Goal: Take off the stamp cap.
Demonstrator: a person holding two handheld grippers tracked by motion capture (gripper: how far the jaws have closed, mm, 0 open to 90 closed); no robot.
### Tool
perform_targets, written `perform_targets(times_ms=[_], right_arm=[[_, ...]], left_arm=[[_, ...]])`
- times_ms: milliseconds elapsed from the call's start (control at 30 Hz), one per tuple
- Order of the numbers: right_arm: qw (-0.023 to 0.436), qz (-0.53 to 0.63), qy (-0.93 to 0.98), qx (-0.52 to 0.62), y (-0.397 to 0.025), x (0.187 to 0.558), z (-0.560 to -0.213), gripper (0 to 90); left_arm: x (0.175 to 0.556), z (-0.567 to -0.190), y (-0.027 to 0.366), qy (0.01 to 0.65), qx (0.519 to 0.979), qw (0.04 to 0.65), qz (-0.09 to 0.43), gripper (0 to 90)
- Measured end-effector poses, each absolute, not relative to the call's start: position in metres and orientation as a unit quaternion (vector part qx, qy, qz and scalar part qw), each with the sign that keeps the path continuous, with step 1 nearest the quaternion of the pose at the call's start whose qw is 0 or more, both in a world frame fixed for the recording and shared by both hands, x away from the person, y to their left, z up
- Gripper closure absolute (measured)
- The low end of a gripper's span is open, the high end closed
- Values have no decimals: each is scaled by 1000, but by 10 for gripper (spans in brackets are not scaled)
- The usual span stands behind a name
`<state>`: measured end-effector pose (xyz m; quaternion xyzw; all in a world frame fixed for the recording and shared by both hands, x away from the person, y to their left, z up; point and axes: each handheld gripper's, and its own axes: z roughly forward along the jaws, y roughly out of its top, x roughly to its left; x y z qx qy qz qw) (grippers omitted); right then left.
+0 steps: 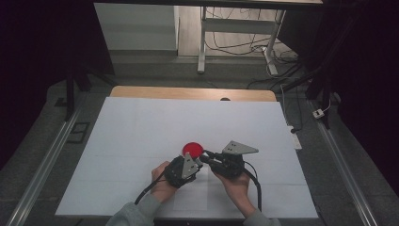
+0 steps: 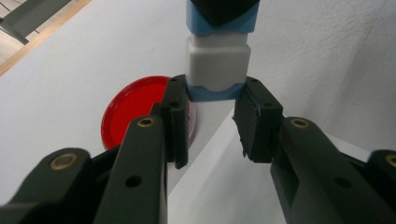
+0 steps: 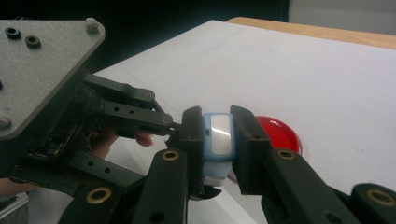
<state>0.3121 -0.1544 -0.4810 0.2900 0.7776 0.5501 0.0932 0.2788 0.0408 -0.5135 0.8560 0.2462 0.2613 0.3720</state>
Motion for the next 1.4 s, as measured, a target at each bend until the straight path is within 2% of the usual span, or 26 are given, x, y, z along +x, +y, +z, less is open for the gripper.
perform_targets(times_ms=[467,1067,1400], right_arm=[[95,552,775,291,-155,311,-481,753],[80,547,779,295,-156,314,-479,754],[84,552,773,301,-156,312,-481,753]], left_arm=[[279,-514,42,251,853,380,256,664],[276,-514,40,228,858,364,283,666],[279,-515,44,252,851,387,249,666]])
